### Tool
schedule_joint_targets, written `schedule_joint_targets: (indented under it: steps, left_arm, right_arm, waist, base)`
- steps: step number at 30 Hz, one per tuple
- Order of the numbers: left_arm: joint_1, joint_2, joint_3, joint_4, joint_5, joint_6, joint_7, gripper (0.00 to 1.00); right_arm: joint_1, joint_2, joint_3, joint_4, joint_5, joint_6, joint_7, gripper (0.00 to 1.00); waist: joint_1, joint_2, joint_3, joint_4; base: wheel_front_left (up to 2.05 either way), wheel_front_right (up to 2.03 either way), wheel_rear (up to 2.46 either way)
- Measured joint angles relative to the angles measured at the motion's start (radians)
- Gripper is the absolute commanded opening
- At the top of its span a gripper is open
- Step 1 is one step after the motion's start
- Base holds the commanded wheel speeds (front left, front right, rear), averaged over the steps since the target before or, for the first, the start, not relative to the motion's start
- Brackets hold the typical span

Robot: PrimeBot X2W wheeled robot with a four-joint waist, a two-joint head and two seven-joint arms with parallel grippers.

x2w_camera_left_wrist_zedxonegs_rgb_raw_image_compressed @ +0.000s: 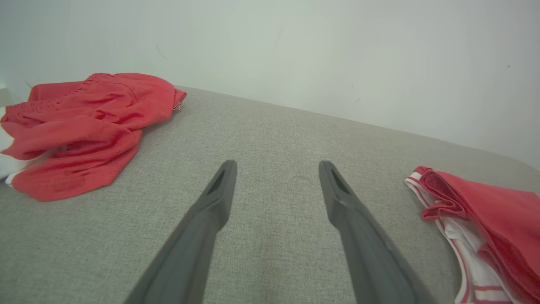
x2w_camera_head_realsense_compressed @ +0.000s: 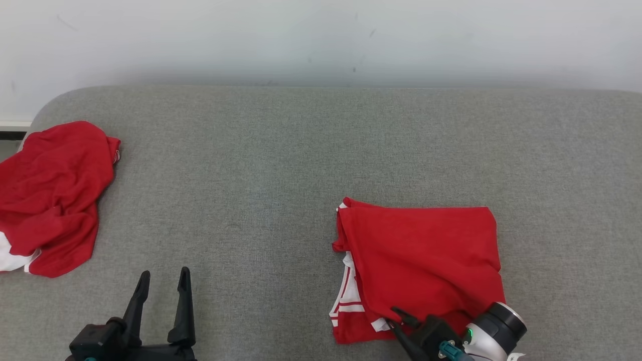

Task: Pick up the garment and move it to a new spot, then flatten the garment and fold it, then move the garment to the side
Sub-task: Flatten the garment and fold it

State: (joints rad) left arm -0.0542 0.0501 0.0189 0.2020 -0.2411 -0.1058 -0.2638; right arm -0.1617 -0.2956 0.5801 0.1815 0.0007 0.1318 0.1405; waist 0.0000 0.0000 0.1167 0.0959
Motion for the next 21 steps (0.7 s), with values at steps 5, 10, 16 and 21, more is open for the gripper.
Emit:
schedule_joint_targets:
  steps: [5, 10, 16, 21]
  left_arm:
    - [0.0, 0.0, -0.007, 0.0, -0.003, 0.008, 0.0, 1.0]
    - [0.002, 0.0, -0.012, -0.002, -0.004, 0.011, 0.0, 1.0]
    - [0.005, 0.0, -0.018, -0.005, -0.004, 0.017, 0.0, 1.0]
    - [0.017, 0.0, -0.022, -0.007, -0.004, 0.018, 0.0, 1.0]
  right_arm:
    - [-0.005, 0.016, 0.021, 0.003, 0.017, 0.0, -0.017, 0.0]
    - [-0.007, 0.038, 0.048, 0.009, 0.041, 0.0, -0.021, 0.0]
    - [-0.018, 0.074, 0.063, 0.055, 0.061, 0.0, -0.026, 0.0]
    - [-0.034, 0.109, 0.075, 0.118, 0.084, 0.0, -0.028, 0.73]
  waist:
    - [0.0, 0.0, -0.005, 0.003]
    - [0.0001, 0.0, -0.009, 0.003]
    - [0.0001, 0.0, -0.013, 0.002]
    - [0.0001, 0.0, -0.02, 0.002]
  base:
    - [0.0, 0.0, 0.0]
    - [0.0, 0.0, 0.0]
    - [0.0, 0.0, 0.0]
    - [0.0, 0.0, 0.0]
